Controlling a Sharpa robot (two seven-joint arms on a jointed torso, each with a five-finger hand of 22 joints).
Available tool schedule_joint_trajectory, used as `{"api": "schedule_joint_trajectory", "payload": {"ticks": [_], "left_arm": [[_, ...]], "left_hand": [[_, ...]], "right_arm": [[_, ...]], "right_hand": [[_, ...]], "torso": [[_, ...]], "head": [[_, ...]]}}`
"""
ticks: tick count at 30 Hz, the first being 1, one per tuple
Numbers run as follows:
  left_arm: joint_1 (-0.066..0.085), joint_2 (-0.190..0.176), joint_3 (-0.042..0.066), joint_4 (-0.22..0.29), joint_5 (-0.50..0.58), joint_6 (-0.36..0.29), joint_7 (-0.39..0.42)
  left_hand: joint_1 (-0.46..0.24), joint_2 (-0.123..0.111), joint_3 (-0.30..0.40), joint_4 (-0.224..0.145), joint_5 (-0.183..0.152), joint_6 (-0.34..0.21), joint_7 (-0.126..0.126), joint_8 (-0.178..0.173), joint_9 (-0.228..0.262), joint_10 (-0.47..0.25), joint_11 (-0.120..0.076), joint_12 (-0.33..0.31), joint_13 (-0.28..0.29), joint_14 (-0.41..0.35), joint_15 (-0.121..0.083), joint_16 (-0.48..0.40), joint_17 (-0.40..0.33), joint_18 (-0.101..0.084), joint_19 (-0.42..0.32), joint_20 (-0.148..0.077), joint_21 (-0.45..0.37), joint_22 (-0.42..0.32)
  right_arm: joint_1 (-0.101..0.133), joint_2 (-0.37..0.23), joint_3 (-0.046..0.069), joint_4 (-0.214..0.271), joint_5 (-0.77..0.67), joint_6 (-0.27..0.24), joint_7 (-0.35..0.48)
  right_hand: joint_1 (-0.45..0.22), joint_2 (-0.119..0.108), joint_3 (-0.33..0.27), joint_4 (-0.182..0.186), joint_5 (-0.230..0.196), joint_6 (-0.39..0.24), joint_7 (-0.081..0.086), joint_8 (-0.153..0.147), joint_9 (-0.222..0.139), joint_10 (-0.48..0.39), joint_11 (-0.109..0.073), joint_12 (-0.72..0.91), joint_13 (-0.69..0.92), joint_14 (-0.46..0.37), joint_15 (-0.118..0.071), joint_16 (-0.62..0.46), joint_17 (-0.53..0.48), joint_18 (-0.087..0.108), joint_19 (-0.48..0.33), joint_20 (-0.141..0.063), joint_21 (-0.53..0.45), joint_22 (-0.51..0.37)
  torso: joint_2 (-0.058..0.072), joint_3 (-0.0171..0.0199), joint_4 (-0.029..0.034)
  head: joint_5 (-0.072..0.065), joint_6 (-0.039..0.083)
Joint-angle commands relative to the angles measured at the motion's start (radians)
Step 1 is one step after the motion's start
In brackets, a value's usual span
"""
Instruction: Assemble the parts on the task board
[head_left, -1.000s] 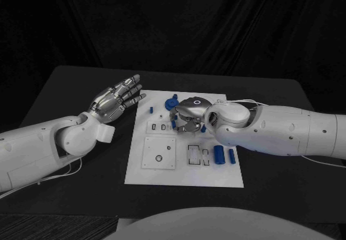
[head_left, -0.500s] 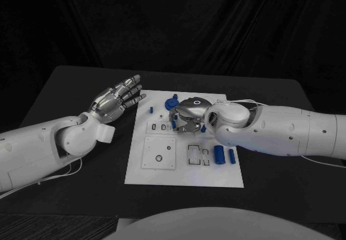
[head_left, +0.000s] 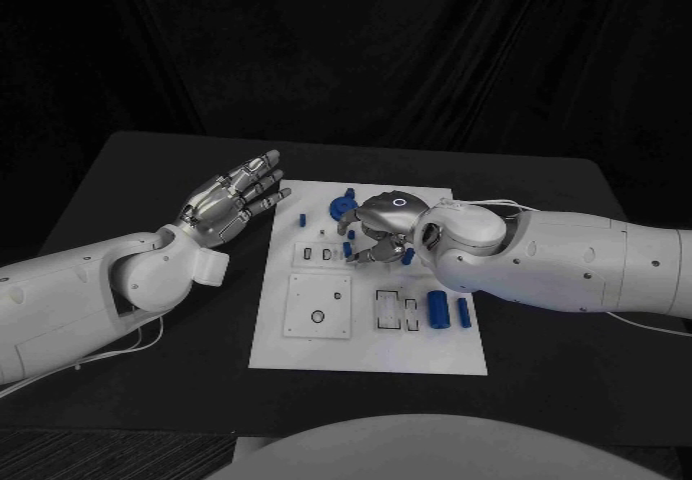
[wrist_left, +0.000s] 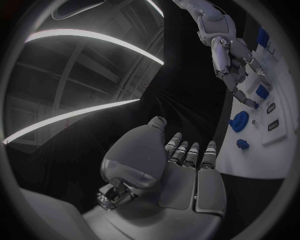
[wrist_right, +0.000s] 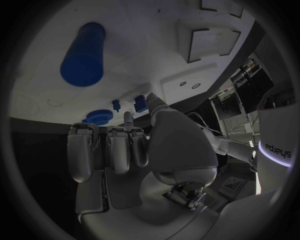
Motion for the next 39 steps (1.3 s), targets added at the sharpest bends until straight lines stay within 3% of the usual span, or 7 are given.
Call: {"api": "schedule_joint_trajectory", "payload": {"ticks": [1,13,21,28,32,35,39], "left_arm": [[-0.001,0.0,0.001,0.002,-0.001,-0.001,0.028],[0.0,-0.026,0.001,0.028,-0.179,-0.133,0.169],[0.02,-0.01,0.002,0.012,-0.385,-0.35,0.196],[0.045,0.01,0.002,0.01,-0.69,-0.521,0.038],[0.061,0.026,0.002,0.016,-0.849,-0.574,-0.074],[0.076,0.041,0.002,0.021,-0.954,-0.611,-0.138],[0.102,0.064,0.002,0.022,-1.106,-0.596,-0.247]], "left_hand": [[0.005,-0.006,0.005,0.001,0.004,-0.001,0.008,0.003,0.001,-0.002,0.002,0.003,0.001,-0.001,-0.008,0.0,-0.001,0.018,-0.002,-0.007,-0.001,-0.001],[0.081,-0.089,0.069,-0.14,-0.095,0.022,0.029,0.024,0.004,0.061,0.042,0.063,0.019,0.026,0.018,0.06,0.015,0.021,0.025,0.017,0.018,0.012],[0.088,-0.156,0.065,-0.084,-0.311,0.145,0.035,0.067,0.017,0.498,0.127,0.548,0.2,0.521,0.049,0.621,0.177,0.016,0.511,0.035,0.317,0.159],[0.01,-0.202,-0.016,0.029,-0.544,0.243,0.066,0.086,0.021,0.558,0.086,1.034,0.443,0.686,-0.001,1.17,0.434,0.017,0.857,-0.015,0.601,0.303],[-0.022,-0.211,-0.04,0.034,-0.571,0.426,0.087,0.144,0.033,0.654,0.032,1.191,0.536,0.833,-0.055,1.345,0.565,0.019,0.966,-0.065,0.733,0.386],[-0.048,-0.214,-0.049,0.032,-0.552,0.517,0.081,0.164,0.043,1.038,0.024,1.4,0.975,1.256,-0.072,1.523,1.123,0.015,1.02,-0.087,0.892,0.5],[-0.109,-0.215,-0.069,0.029,-0.556,0.591,0.067,0.165,0.053,1.421,0.019,1.525,1.419,1.569,-0.077,1.567,1.568,-0.06,1.224,-0.092,1.304,1.056]], "right_arm": [[0.005,-0.018,0.001,0.019,-0.007,-0.126,0.05],[0.089,-0.147,0.001,0.133,0.057,-0.375,0.208],[0.112,-0.189,0.001,0.158,0.148,-0.358,0.24],[0.114,-0.218,0.001,0.158,0.164,-0.295,0.226],[0.109,-0.245,0.0,0.157,0.167,-0.267,0.216],[0.099,-0.267,0.0,0.156,0.167,-0.265,0.211],[0.086,-0.286,0.0,0.153,0.168,-0.269,0.208]], "right_hand": [[-0.016,-0.011,-0.009,0.04,-0.031,-0.007,0.001,-0.004,-0.01,0.106,0.002,0.003,0.263,0.103,0.002,-0.005,0.242,0.003,0.07,0.004,-0.003,0.238],[-0.143,-0.05,-0.033,0.098,-0.088,0.031,-0.005,0.021,-0.023,0.106,-0.004,0.003,0.263,0.106,-0.002,0.002,0.257,-0.001,0.078,0.0,0.012,0.244],[-0.149,-0.001,-0.003,0.094,-0.08,0.027,0.001,0.04,-0.019,0.106,0.001,0.003,0.263,0.106,0.001,0.003,0.257,-0.001,0.078,0.001,0.012,0.244],[-0.138,0.013,0.006,0.093,-0.077,0.02,0.003,0.051,-0.017,0.106,0.002,0.003,0.263,0.105,0.002,0.0,0.253,0.001,0.073,0.003,0.003,0.241],[-0.129,0.026,0.012,0.092,-0.069,0.01,0.004,0.057,-0.016,0.106,0.003,0.003,0.263,0.104,0.003,-0.003,0.247,0.003,0.07,0.004,-0.002,0.239],[-0.125,0.032,0.014,0.091,-0.065,0.01,0.005,0.063,-0.014,0.106,0.004,0.003,0.263,0.103,0.004,-0.005,0.243,0.003,0.069,0.005,-0.004,0.238],[-0.123,0.036,0.014,0.091,-0.06,0.013,0.005,0.07,-0.013,0.106,0.005,0.003,0.263,0.103,0.005,-0.004,0.244,0.003,0.069,0.005,-0.005,0.238]], "torso": [[0.0,0.0005,-0.0005],[-0.003,0.0032,-0.0033],[-0.007,0.0089,-0.0063],[-0.024,0.021,-0.0212],[-0.038,0.031,-0.0346],[-0.052,0.045,-0.0511],[-0.061,0.0538,-0.0593]], "head": [[0.003,0.0],[0.008,0.0],[0.01,0.001],[0.018,0.008],[0.029,0.005],[0.045,0.0],[0.051,0.0]]}}
